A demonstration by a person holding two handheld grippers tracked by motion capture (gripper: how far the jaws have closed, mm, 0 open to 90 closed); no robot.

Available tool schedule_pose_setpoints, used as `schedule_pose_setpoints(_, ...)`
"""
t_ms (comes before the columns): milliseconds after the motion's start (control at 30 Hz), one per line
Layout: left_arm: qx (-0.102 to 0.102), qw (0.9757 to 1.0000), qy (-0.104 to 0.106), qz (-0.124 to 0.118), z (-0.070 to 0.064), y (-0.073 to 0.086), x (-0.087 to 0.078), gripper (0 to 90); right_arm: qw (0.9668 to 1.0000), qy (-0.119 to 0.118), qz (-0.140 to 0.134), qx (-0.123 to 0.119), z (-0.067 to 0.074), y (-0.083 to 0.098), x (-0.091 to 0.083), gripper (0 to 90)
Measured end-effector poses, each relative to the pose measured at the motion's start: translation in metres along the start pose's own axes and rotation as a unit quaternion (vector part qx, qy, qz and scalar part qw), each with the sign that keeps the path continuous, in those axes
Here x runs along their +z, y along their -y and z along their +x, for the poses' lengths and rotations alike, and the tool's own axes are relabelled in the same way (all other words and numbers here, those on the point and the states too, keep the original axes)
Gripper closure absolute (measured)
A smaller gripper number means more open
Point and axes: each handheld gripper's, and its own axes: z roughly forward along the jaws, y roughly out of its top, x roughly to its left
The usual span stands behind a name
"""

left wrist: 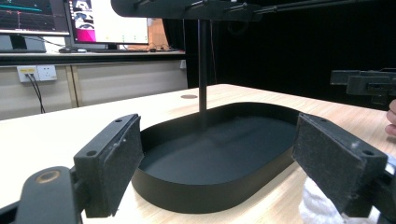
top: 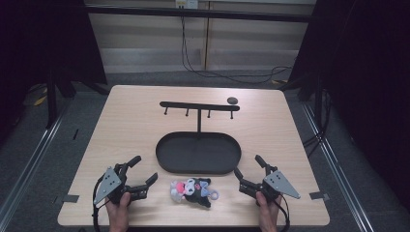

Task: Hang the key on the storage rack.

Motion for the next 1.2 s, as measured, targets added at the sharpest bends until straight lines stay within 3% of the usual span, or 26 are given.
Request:
schedule_pose_setpoints(433,0.0,1.0,0.0,0.0,0.0,0.0,0.0,15.7,0.9999,0.004,0.013,0.003,0.0,-0.001,0.002,13.3)
schedule_pose_setpoints(600,0.001,1.0,0.0,0.0,0.0,0.0,0.0,15.6,0.9999,-0.006,0.015,-0.003,0.0,-0.001,0.003,14.2)
schedule_pose_setpoints(633,0.0,1.0,0.0,-0.001,0.0,0.0,0.0,15.6,0.9995,-0.011,0.029,0.003,-0.002,-0.002,0.004,17.5)
schedule_pose_setpoints(767,0.001,1.0,0.0,0.0,0.0,0.0,0.0,15.6,0.9986,-0.015,0.051,0.007,0.0,-0.004,0.008,17.1)
schedule_pose_setpoints(1067,0.001,1.0,0.0,0.0,0.0,0.0,0.0,15.6,0.9971,-0.031,0.069,0.015,0.004,-0.019,0.007,20.1)
schedule_pose_setpoints(1200,0.002,1.0,0.0,0.0,0.0,0.0,0.0,15.7,0.9926,-0.055,0.108,0.006,0.01,-0.026,0.012,26.7)
